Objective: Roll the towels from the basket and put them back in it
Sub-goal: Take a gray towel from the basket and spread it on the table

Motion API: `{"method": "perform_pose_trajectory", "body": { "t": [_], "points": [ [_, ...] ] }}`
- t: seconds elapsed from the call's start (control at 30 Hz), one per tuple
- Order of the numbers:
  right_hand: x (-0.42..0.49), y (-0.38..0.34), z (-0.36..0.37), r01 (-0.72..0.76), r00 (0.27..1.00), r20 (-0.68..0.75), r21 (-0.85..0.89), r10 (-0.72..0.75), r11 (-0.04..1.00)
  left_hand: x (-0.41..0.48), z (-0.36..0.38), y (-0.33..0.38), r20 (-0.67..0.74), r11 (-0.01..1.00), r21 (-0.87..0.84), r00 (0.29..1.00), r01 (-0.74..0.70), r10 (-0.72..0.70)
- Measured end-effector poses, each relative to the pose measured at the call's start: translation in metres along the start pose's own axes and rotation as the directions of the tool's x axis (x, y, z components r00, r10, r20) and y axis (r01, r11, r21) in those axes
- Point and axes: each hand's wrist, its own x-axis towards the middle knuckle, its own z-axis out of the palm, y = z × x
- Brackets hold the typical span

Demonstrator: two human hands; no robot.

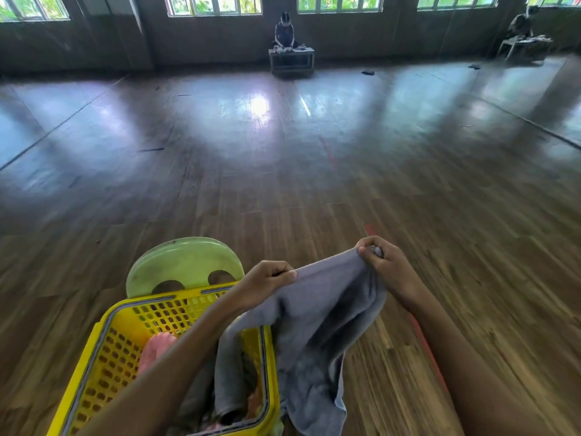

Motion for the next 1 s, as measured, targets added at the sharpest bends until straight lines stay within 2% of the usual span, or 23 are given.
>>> {"method": "perform_pose_trajectory", "body": {
  "t": [0.07,0.17,0.23,0.4,0.53,0.67,0.73,0.87,1.0],
  "points": [
    [-0.002,-0.003,0.003,-0.009,0.999,0.047,0.003,0.008,1.0,0.0,0.0,0.0,-0.001,1.0,-0.003,1.0,-0.009,0.009],
    [-0.008,-0.014,0.022,-0.008,0.97,0.244,-0.024,0.014,1.0,0.011,0.01,0.022,0.005,0.996,0.002,0.996,-0.088,0.088],
    [-0.009,-0.019,0.03,-0.002,0.956,0.292,-0.001,0.002,1.0,0.018,0.018,0.036,0.009,0.991,-0.009,0.991,-0.13,0.13],
    [-0.005,-0.013,0.024,0.074,0.979,0.189,-0.013,-0.07,0.997,0.018,0.019,0.031,0.039,0.994,-0.01,0.994,-0.104,0.105],
    [-0.004,-0.008,0.007,0.012,0.999,0.04,-0.021,-0.012,1.0,0.009,0.011,0.016,0.086,0.999,-0.034,0.996,-0.034,0.036],
    [-0.006,-0.003,-0.003,-0.008,1.0,0.007,-0.023,0.008,1.0,0.0,0.0,0.003,0.144,0.998,-0.057,0.99,0.015,-0.006],
    [-0.006,-0.002,-0.001,-0.006,0.998,0.061,-0.045,0.009,0.999,0.004,0.002,0.007,0.112,0.999,-0.034,0.993,-0.023,0.027],
    [-0.003,-0.01,0.012,0.02,0.952,0.305,-0.059,-0.002,0.998,0.026,0.02,0.033,0.067,0.988,0.052,0.988,-0.146,0.142],
    [0.004,-0.013,0.009,0.046,0.933,0.359,-0.032,-0.031,0.998,0.038,0.021,0.042,0.061,0.983,0.08,0.985,-0.165,0.161]
  ]
}}
